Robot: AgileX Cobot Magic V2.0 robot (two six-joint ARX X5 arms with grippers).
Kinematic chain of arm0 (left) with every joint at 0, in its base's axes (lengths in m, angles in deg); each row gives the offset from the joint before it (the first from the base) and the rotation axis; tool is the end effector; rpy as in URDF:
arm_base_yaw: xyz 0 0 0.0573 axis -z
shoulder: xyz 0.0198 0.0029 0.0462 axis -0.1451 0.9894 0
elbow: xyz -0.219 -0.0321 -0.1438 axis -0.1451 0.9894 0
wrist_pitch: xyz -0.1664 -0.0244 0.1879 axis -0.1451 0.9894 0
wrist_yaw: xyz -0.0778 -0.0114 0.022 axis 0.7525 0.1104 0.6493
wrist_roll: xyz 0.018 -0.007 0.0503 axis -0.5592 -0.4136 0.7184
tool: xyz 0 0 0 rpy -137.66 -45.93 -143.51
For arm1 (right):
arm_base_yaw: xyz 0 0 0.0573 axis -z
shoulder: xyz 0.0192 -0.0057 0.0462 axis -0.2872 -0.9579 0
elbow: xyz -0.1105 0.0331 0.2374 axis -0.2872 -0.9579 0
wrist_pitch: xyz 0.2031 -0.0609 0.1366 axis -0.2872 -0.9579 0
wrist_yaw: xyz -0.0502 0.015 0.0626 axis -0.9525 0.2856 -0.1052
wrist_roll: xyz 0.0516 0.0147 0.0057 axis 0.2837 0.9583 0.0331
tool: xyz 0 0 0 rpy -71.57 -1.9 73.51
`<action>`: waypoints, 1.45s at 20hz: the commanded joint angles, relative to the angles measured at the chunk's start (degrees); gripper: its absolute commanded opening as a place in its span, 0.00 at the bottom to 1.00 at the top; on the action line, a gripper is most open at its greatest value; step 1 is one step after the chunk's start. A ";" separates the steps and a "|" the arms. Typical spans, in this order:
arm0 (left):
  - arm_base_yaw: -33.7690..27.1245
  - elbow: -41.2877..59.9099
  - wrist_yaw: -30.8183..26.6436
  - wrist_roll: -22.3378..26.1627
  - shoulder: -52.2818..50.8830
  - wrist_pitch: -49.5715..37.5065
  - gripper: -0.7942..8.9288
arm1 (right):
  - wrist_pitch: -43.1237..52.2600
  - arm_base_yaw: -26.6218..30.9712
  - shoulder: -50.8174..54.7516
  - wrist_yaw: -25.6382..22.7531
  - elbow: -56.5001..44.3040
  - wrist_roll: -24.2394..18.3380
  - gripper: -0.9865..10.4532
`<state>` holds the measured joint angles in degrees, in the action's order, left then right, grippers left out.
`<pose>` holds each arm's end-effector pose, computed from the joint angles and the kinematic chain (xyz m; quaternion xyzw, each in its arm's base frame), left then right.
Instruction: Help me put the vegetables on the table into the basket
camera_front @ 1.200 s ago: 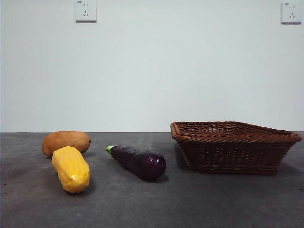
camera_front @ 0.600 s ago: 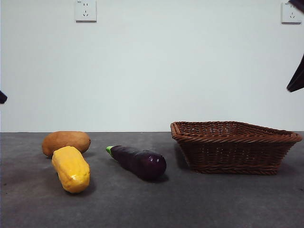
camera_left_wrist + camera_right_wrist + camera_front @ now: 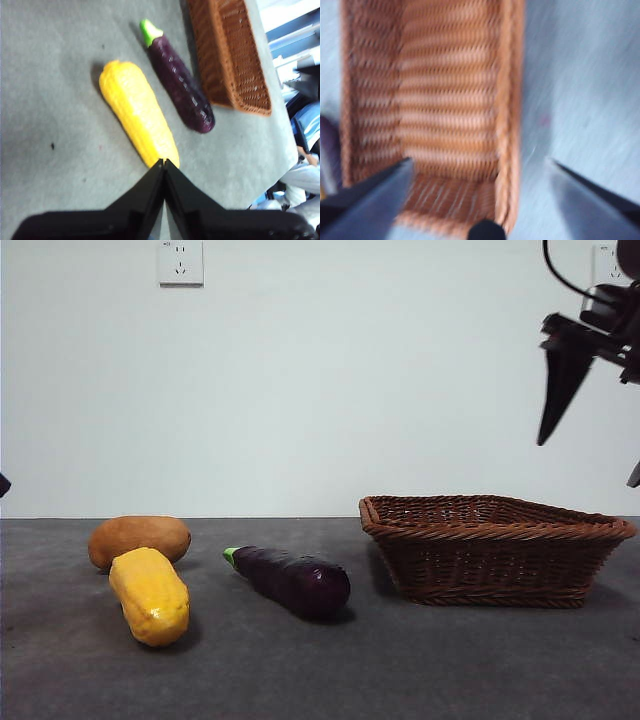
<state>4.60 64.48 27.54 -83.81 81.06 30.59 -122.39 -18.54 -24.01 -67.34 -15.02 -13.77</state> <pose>0.1509 -0.0112 0.1774 -0.3149 0.4052 -0.2698 0.8148 0.3010 0.0200 0.2537 0.1652 0.5458 0.1145 0.8134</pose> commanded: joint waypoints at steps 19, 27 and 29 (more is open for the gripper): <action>0.09 -0.13 0.24 -1.92 1.20 0.59 0.08 | -5.07 -0.02 -26.18 -0.22 17.25 -7.30 0.08; 4.83 -9.01 -13.60 -6.56 4.46 9.16 0.08 | -8.04 1.18 -25.55 0.33 17.62 -9.18 0.08; 8.07 -14.34 -19.69 -6.12 6.47 14.91 0.16 | -8.44 1.18 -25.51 0.46 17.64 -9.70 0.08</action>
<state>12.79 49.62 8.05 -90.21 87.60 45.63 -129.98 -17.42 -49.30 -66.62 2.64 -22.30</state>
